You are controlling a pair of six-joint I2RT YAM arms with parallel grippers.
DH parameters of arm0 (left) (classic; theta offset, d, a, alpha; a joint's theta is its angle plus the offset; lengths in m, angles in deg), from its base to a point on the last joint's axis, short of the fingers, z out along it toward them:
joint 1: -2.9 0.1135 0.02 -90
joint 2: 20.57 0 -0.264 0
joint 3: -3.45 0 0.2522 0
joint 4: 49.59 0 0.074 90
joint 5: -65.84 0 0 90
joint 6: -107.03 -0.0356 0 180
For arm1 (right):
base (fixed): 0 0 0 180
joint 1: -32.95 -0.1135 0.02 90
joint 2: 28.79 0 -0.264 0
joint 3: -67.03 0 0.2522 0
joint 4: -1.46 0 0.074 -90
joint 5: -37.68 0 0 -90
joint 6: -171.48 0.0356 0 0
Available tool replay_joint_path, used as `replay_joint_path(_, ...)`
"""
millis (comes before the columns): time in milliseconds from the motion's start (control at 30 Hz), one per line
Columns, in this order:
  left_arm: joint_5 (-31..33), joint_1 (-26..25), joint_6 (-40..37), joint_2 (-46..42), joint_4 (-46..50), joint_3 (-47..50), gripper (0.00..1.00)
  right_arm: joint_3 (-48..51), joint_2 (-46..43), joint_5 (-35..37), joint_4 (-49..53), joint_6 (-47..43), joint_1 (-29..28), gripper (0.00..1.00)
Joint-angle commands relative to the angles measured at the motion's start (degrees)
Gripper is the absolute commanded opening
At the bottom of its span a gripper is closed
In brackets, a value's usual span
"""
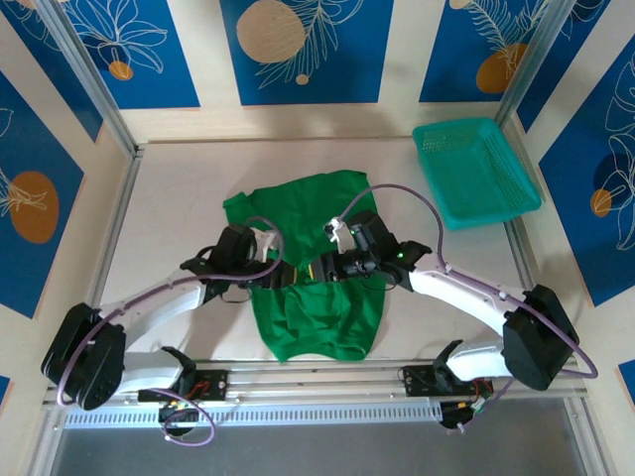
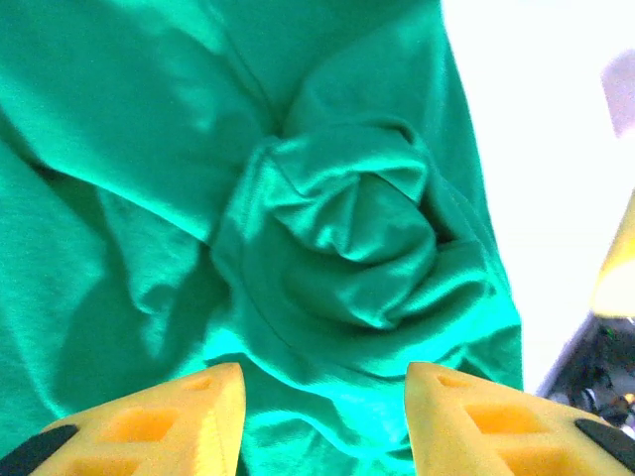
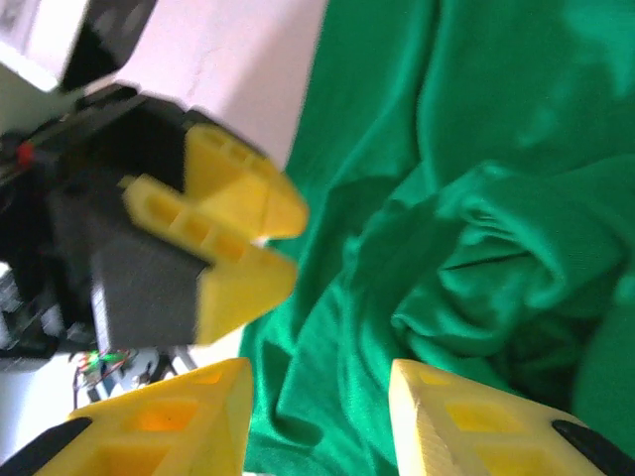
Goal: Fold the inside-out t-shirt
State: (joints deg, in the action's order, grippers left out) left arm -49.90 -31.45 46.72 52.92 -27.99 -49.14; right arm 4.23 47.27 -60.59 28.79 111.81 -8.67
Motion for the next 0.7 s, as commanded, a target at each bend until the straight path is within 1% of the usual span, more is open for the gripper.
replay_joint_path(0, -3.4, -2.7, -0.2, 4.9, 2.5, -5.1, 0.45, 0.2, 3.3, 2.0, 4.5, 2.3, 0.2, 0.41)
replay_joint_path(33, -2.8, -3.2, -0.1, 6.0, 2.2, -5.7, 0.45, 0.2, 3.9, 1.9, 4.4, 2.6, -0.2, 0.41)
replay_joint_path(67, -2.5, -3.6, 0.2, 7.2, 1.1, -6.0, 0.41, 0.4, 4.6, 2.2, 4.0, 2.5, -0.7, 0.4)
replay_joint_path(133, -2.2, -3.6, 1.1, 9.6, -1.0, -6.2, 0.23, 1.3, 5.9, 2.3, 1.9, 2.4, -0.6, 0.28)
replay_joint_path(167, -1.6, -3.6, 1.1, 10.9, -0.8, -6.9, 0.18, 1.6, 6.8, 1.8, 0.6, 2.5, -0.1, 0.19)
replay_joint_path(233, -0.6, -3.6, 1.2, 12.4, 0.6, -8.2, 0.15, 0.7, 7.6, 0.9, 0.6, 2.3, 0.5, 0.04)
replay_joint_path(267, -0.5, -3.6, 1.2, 12.6, 0.8, -8.6, 0.15, 0.3, 7.2, 0.5, 0.8, 1.6, 0.4, 0.0)
replay_joint_path(333, -0.4, -3.5, 0.9, 12.7, 0.7, -9.1, 0.18, 0.6, 5.1, -1.0, 0.2, -0.5, -0.1, 0.0)
replay_joint_path(400, 0.8, -3.2, 1.1, 13.7, 3.1, -10.9, 0.22, 1.8, 2.3, -7.0, -1.8, -3.8, -0.8, 0.0)
replay_joint_path(433, 1.3, -3.1, 1.0, 14.5, 5.4, -12.2, 0.23, 2.6, 1.5, -11.6, -3.4, -4.8, -1.0, 0.0)
replay_joint_path(467, 1.7, -3.1, 1.1, 15.7, 7.6, -13.9, 0.26, 3.0, 1.5, -18.5, -4.5, -5.7, -1.1, 0.0)
replay_joint_path(500, 1.4, -3.2, 1.3, 16.8, 8.6, -14.9, 0.29, 2.9, 2.2, -23.4, -4.6, -6.5, -1.6, 0.0)
replay_joint_path(533, 0.7, -3.2, 1.6, 18.0, 8.4, -15.5, 0.33, 2.9, 3.3, -26.4, -3.8, -7.8, -3.0, 0.0)
replay_joint_path(567, -0.2, -3.2, 2.3, 19.0, 7.0, -15.4, 0.36, 3.6, 4.3, -26.7, -3.3, -9.0, -4.8, 0.0)
replay_joint_path(633, -0.7, -3.2, 3.4, 20.4, 5.4, -15.3, 0.41, 6.1, 6.0, -24.0, -5.5, -8.7, -8.1, 0.0)
replay_joint_path(667, -0.6, -3.2, 3.7, 21.2, 5.7, -15.6, 0.42, 7.4, 6.2, -22.6, -6.7, -7.8, -9.0, 0.0)
